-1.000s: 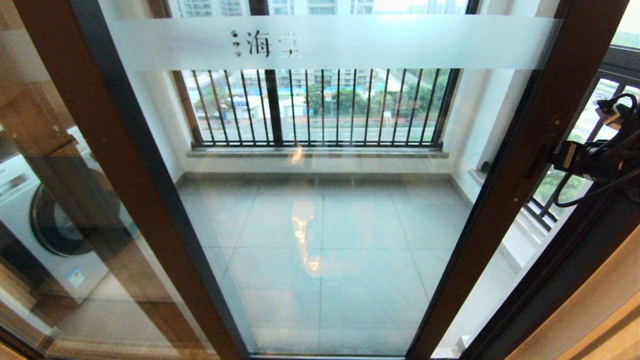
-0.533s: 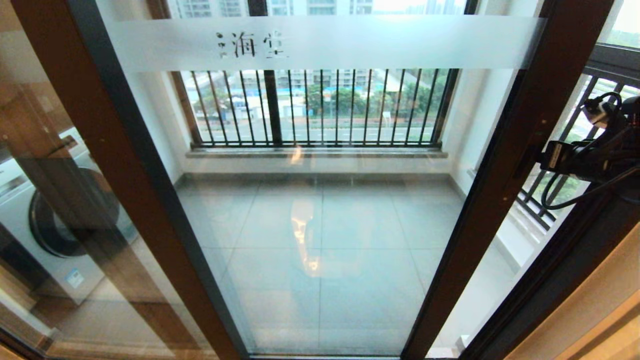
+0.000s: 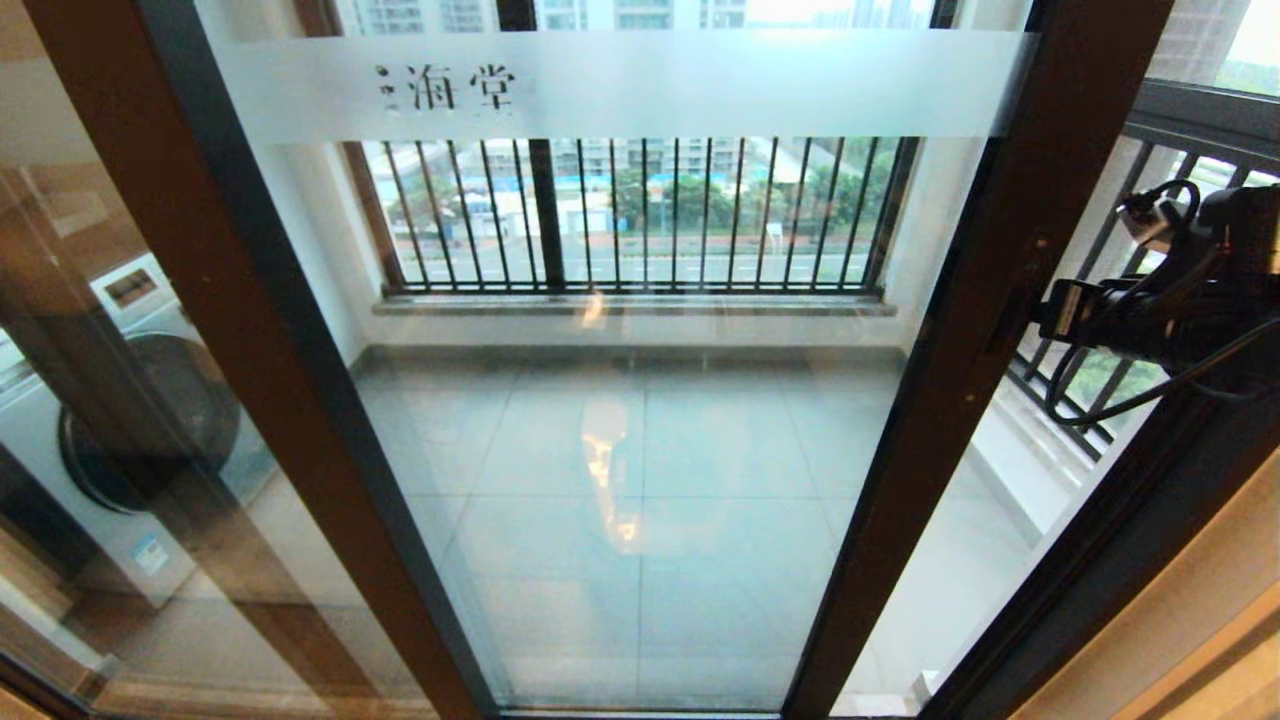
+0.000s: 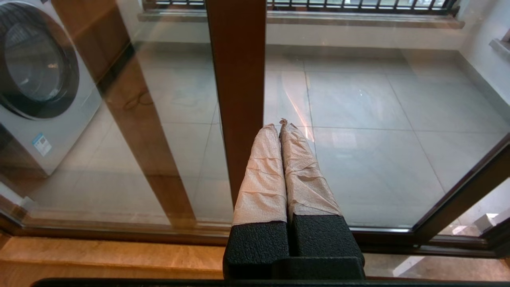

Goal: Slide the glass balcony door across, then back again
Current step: Open the slid door

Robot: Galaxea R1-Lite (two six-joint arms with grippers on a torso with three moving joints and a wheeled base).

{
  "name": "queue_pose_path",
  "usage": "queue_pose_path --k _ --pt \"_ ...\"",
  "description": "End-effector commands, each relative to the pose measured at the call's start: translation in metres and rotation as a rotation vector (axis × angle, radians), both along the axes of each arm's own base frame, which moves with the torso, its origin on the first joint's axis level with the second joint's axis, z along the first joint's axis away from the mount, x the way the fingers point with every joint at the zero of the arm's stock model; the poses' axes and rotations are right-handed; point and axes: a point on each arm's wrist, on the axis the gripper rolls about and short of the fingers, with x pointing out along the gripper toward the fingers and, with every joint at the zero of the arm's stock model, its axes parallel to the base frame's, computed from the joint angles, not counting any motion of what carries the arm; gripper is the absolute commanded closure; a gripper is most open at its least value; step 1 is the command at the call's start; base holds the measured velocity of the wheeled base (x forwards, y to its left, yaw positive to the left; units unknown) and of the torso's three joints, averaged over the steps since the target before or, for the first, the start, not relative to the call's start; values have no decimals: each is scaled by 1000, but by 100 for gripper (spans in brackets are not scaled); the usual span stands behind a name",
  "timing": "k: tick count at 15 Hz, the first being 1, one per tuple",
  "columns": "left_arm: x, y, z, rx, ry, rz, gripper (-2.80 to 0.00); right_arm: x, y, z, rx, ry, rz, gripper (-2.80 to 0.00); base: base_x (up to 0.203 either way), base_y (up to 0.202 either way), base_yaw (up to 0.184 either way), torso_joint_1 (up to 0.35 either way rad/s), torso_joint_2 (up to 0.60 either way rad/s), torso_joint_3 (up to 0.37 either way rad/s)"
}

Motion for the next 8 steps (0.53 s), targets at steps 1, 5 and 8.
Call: queue_pose_path --k 1,5,8 --pt "0 0 0 0 1 0 0 -2 3 2 0 -4 4 0 0 0 0 0 0 0" --pt "0 0 0 0 0 0 0 -3 16 1 -1 -3 41 0 0 0 0 0 0 0" --pt "0 0 0 0 0 0 0 -4 25 1 -1 0 63 0 0 0 0 0 0 0"
